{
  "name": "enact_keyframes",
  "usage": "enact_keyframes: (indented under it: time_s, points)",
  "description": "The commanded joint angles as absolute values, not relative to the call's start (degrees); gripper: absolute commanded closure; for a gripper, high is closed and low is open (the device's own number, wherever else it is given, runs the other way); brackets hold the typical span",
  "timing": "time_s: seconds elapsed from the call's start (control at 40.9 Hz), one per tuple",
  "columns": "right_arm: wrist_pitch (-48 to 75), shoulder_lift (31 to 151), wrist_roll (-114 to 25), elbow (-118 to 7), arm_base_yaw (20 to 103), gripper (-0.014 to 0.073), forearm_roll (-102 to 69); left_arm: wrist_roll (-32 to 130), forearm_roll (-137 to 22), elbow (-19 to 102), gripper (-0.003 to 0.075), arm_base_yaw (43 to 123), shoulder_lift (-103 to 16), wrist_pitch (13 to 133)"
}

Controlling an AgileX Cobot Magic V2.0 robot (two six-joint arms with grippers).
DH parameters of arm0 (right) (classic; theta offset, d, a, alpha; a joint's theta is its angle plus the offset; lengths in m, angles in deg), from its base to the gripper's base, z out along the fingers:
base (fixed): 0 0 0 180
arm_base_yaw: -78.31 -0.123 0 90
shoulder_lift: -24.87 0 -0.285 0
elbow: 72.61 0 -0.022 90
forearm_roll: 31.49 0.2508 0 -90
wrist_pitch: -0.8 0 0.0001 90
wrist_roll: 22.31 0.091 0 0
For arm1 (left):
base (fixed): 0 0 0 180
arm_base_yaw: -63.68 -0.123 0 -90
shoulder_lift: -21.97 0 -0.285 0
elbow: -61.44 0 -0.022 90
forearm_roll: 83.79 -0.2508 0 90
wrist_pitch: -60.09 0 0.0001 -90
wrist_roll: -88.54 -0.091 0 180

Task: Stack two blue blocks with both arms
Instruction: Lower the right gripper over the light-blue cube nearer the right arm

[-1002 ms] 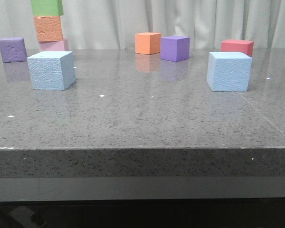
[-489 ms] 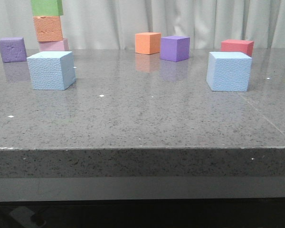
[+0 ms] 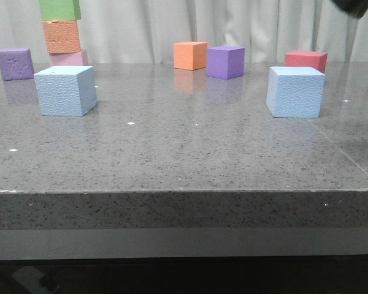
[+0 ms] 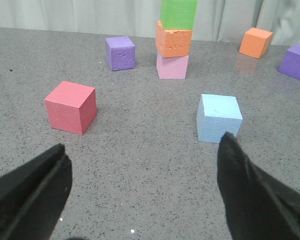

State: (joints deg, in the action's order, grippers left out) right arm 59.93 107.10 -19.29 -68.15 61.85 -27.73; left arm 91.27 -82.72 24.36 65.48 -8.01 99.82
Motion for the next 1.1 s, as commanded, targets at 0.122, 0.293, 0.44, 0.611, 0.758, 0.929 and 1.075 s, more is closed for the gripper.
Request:
enact_keyframes:
  time_s: [0.122, 0.293, 0.44, 0.611, 0.758, 0.929, 1.075]
  points:
    - [58.3, 115.3, -4.2, -79.0, 55.6, -0.0019, -43.5, 91.5, -82.2, 25.9, 0.0134, 65.8, -8.9, 95.3]
    - [54.1, 119.0, -4.2, -81.5, 55.6, -0.0019, -42.8, 91.5, -82.2, 25.9, 0.0134, 65.8, -8.9, 95.3]
    - [51.0, 120.5, -1.4, -81.6, 55.9, -0.0019, -42.8, 91.5, -82.2, 25.9, 0.0134, 65.8, -8.9, 95.3]
    - [49.8, 123.5, 3.9, -82.0, 58.0, -0.0019, -42.8, 91.5, -82.2, 25.9, 0.0134, 65.8, -8.9, 95.3]
    - [48.8, 125.7, 3.9, -82.1, 58.8, -0.0019, -42.8, 91.5, -82.2, 25.9, 0.0134, 65.8, -8.9, 95.3]
    - [46.7, 128.4, 6.8, -82.1, 60.3, -0.0019, -42.6, 91.5, -82.2, 25.9, 0.0134, 65.8, -8.9, 95.3]
    - [44.3, 130.5, 7.4, -82.1, 61.1, -0.0019, -42.1, 91.5, -82.2, 25.9, 0.0134, 65.8, -8.9, 95.3]
